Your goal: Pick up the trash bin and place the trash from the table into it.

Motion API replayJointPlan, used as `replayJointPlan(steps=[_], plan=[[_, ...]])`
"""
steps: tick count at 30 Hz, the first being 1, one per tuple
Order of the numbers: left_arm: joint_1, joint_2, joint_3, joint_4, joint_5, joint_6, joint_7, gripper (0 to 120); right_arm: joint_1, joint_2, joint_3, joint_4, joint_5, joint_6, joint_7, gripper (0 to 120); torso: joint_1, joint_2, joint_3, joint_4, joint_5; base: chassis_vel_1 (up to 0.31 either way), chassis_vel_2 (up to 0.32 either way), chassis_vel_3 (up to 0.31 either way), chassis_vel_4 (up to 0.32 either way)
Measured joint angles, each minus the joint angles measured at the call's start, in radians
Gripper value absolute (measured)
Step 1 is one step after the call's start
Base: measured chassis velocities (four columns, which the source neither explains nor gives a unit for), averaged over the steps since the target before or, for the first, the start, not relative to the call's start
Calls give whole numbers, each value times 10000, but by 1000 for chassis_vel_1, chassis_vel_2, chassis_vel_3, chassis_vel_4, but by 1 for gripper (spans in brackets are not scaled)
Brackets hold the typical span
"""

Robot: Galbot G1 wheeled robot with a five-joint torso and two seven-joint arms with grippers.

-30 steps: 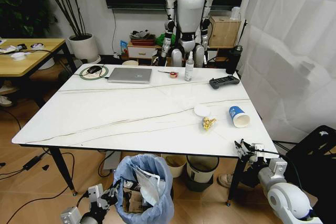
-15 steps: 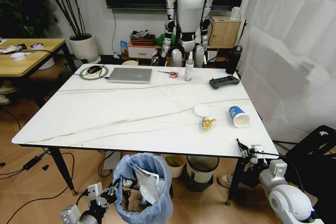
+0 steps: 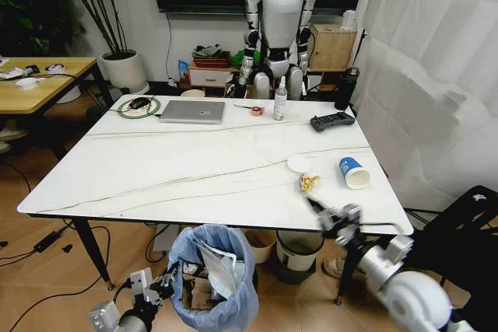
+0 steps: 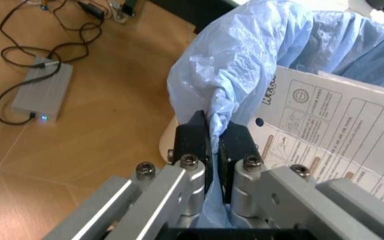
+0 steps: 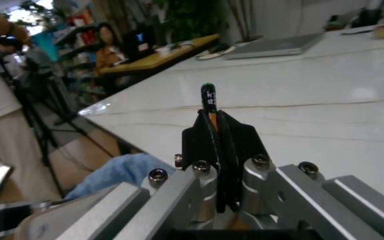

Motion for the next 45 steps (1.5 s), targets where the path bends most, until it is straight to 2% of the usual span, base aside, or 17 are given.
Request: replayJointPlan(steps=[9,17,26,31,35,40,41,42,45], plan=[[26,58,-28,-163,-32,76,-120,0,1480,-105,-2466,-616,-177,665,-435,0,0,0,0,-2,-2,0,0,0,0],[69,86,-7,-319,-28,116,-158,0,2566,-300,-3326,-953,7,700,-455,0,1,0,0,-1,-2,0,0,0,0],[93,124,3,-393,-44,125,-167,0,2641,-410,-3552,-1347,-286,791,-441,1,0,0,0,-2,0,0,0,0,0],[44,147,2,-400,-64,133,-185,0,2522,-331,-3460,-1388,-413,830,-368,22,0,0,0,-2,0,0,0,0,0],[0,157,1,-397,-73,139,-196,0,2474,-317,-3307,-1352,-414,837,-341,34,0,0,0,-2,-1,0,0,0,0],[-46,155,-1,-314,-77,143,-201,0,2590,64,-2371,-1256,-160,808,142,52,0,0,0,-3,1,0,0,0,0],[-46,155,-1,-314,-77,143,-201,0,2590,64,-2371,-1256,-160,808,142,52,0,0,0,-3,1,0,0,0,0],[-49,140,-3,-292,-77,144,-201,0,2905,446,-1589,-1348,-49,484,900,61,0,0,-1,0,-1,0,0,0,0],[-51,95,-10,-279,-58,144,-199,0,3222,887,-511,-1605,-149,-527,2356,73,1,-1,-1,2,-1,0,0,0,0]])
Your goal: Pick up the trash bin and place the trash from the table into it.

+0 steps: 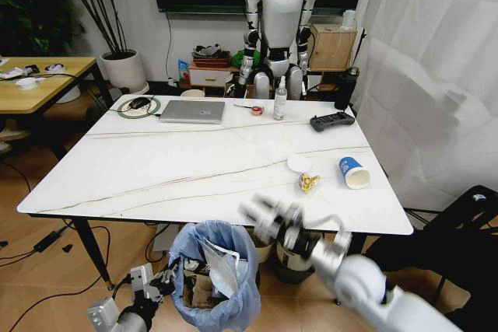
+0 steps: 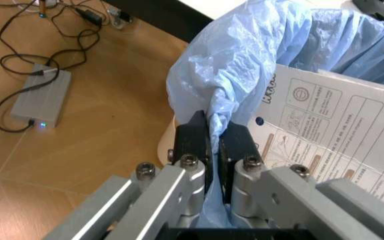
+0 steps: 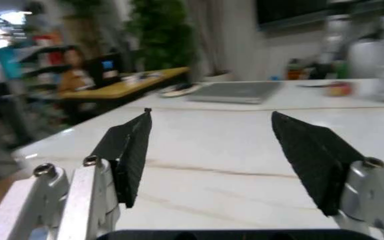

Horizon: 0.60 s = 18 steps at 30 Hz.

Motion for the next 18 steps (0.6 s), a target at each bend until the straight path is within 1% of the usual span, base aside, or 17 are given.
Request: replayJointPlan(steps=[1,2,3,4,5,6,7,9,13,18], plan=[[0,-7,-3,2,3,0,0,0,26,76,198,-44,-1,-290,317,76,0,0,0,-1,0,0,0,0,0],[0,-7,-3,2,3,0,0,0,26,76,198,-44,-1,-290,317,76,0,0,0,-1,0,0,0,0,0],[1,-26,-12,7,7,-3,2,0,36,196,655,-171,10,-1039,1061,83,1,0,0,-2,1,0,0,0,0],[1,-29,-15,10,8,-4,5,0,21,218,878,-248,13,-1430,1422,86,0,0,1,-2,2,0,0,0,0],[-1,-31,-27,15,12,-6,5,0,-14,218,1082,-361,30,-1809,1795,93,0,0,0,-4,0,0,0,0,0],[-1,-31,-29,15,13,-6,5,0,-23,217,1127,-389,31,-1904,1886,93,0,0,0,-4,1,0,0,0,0],[-2,-40,-40,15,17,-6,5,0,-64,196,1275,-499,96,-2234,2196,98,0,0,0,-5,1,0,0,0,0],[-2,-44,-42,15,19,-6,5,0,-75,188,1315,-525,133,-2315,2275,98,0,0,0,-5,2,0,0,0,0],[46,-101,-78,-4,54,-12,6,0,-99,162,1615,-659,381,-3123,3044,100,0,0,0,-4,1,0,0,0,0],[69,-122,-100,-16,70,-13,7,0,-48,185,1662,-753,419,-3304,3278,100,0,0,0,-4,2,0,0,0,0]])
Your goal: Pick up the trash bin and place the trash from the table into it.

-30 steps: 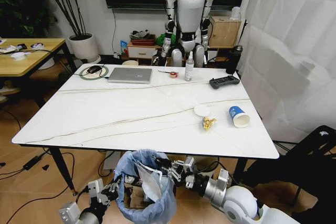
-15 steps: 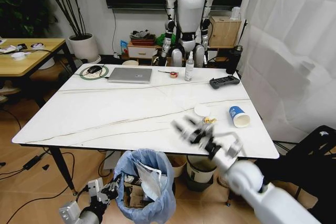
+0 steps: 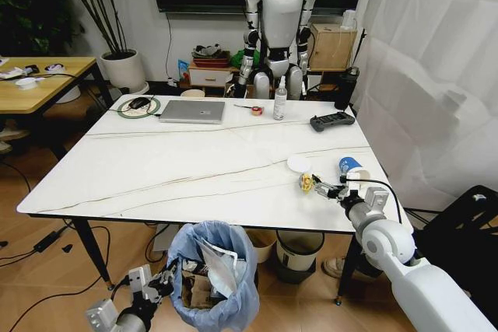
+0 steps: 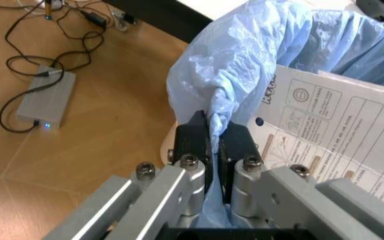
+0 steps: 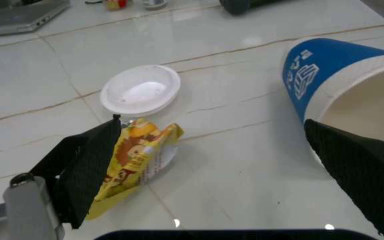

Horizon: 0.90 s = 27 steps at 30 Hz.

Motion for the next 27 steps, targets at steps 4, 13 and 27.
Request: replayJointPlan(steps=[4,13,27], plan=[[18,-21,-19,-35,8,-2,1,0,120,30,43,-198,5,-104,145,100,0,0,0,0,-1,0,0,0,0],[120,-74,-209,-143,12,-15,1,0,1034,156,300,-2149,6,158,-252,84,0,0,1,1,0,0,0,0,0],[10,-75,-174,-46,-5,-16,0,0,1136,152,315,-2591,-95,527,-702,36,0,0,1,1,-2,0,0,0,0]])
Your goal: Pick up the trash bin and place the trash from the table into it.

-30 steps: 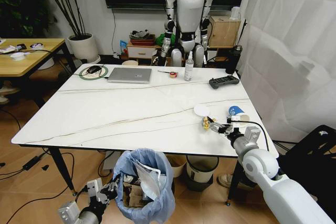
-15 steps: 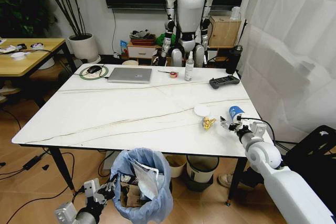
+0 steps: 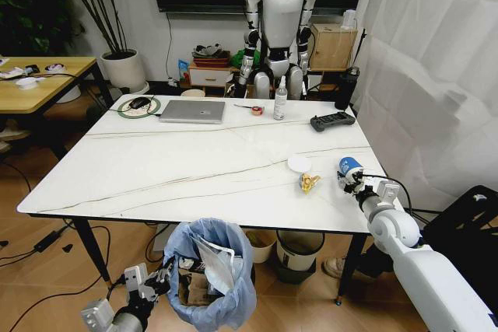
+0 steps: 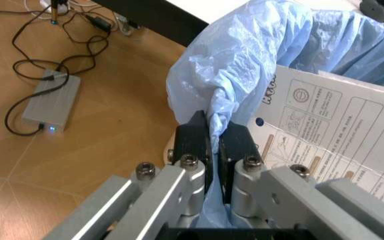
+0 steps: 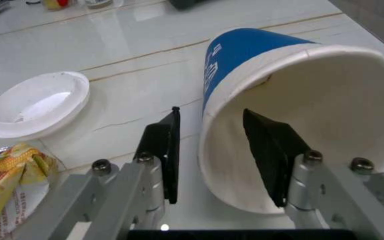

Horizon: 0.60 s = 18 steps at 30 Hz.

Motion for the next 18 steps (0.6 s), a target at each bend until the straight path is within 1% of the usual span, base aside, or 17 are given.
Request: replayJointPlan(steps=[1,4,6,7,9,15,18], plan=[[-10,4,2,12,-4,0,-1,0,6,0,-15,-6,-4,3,-19,28,0,0,0,0,0,0,0,0,0],[-28,23,7,26,-10,1,-3,0,5,16,-35,-20,-112,34,-110,15,0,0,0,0,0,0,0,0,0],[-34,28,15,32,-13,1,-4,0,-7,43,-45,-36,-148,41,-123,8,0,0,0,0,0,0,0,0,0],[-34,28,15,32,-13,1,-4,0,-7,43,-45,-36,-148,41,-123,8,0,0,0,0,0,0,0,0,0],[-34,27,19,39,-15,2,-5,0,-36,61,-50,-37,-177,47,-132,0,0,0,0,0,-1,0,0,0,0],[-46,7,37,78,-16,2,-3,0,-87,57,6,-65,-328,129,-227,0,0,1,0,1,0,0,0,0,0],[-60,4,51,83,-15,1,-2,0,-203,-78,187,161,-210,659,-843,0,0,0,0,-1,6,0,0,0,0]])
